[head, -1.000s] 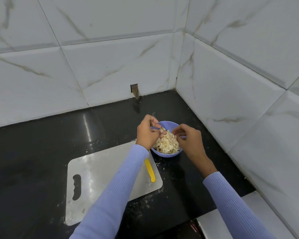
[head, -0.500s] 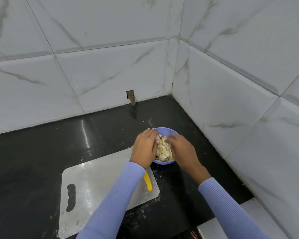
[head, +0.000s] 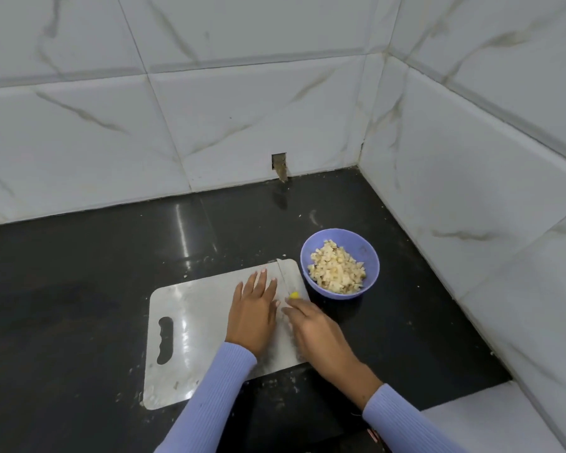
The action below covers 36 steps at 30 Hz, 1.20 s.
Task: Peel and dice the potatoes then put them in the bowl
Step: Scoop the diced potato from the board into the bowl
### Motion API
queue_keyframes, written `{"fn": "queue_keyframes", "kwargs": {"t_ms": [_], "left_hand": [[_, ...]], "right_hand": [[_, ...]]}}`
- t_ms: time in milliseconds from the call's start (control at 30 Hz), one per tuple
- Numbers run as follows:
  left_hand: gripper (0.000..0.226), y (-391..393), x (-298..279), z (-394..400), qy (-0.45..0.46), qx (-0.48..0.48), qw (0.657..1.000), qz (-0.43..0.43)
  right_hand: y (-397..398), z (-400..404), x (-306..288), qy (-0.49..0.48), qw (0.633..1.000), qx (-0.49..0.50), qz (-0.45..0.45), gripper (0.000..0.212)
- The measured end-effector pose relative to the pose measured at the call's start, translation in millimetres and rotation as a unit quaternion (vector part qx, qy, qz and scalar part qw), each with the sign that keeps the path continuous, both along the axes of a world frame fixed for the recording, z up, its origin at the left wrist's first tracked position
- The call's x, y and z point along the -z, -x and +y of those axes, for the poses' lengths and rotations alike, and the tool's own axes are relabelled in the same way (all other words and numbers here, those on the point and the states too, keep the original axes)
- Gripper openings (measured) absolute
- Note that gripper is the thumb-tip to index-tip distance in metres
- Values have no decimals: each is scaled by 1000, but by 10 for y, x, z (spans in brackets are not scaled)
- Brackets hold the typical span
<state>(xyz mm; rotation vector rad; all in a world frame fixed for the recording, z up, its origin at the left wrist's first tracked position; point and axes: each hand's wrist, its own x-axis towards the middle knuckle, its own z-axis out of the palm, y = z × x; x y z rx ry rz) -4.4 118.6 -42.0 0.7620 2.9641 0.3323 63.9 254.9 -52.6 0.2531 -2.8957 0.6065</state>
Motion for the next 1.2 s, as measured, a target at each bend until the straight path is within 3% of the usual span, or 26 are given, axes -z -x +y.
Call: {"fn": "queue_keyframes", "kwargs": {"t_ms": [67, 133, 200, 267, 467, 633, 733, 833, 1000, 1200], "left_hand": [[51, -39, 84, -109, 77, -13, 996, -37], [53, -74, 104, -149, 129, -11, 990, -63], [54, -87, 112, -158, 134, -6, 988, -74], [56, -82, 123, -166, 134, -6, 988, -81], [60, -113, 171, -159, 144, -1, 986, -88], [61, -132, 207, -161, 152, 4, 985, -78], [61, -143, 230, -168, 154, 5, 985, -74], [61, -133, 236, -168, 154, 8, 985, -73], [61, -129, 244, -181, 157, 10, 985, -72], [61, -134, 263, -184, 151, 9, 986, -70]], "right_hand": [[86, -93, 109, -43, 998, -2, -45, 42], [120, -137, 133, -58, 991, -1, -119, 65], [82, -150, 164, -58, 984, 0, -166, 91], [20, -154, 186, -57, 985, 0, -166, 96], [-144, -113, 124, -83, 984, -4, -160, 88], [7, -34, -237, -151, 982, 82, 81, 49], [206, 130, -333, -155, 972, 178, 16, 58], [271, 213, -347, -100, 973, 179, -102, 49], [202, 214, -370, -95, 978, 170, -73, 31], [56, 212, -425, -131, 974, 147, -117, 30]]}}
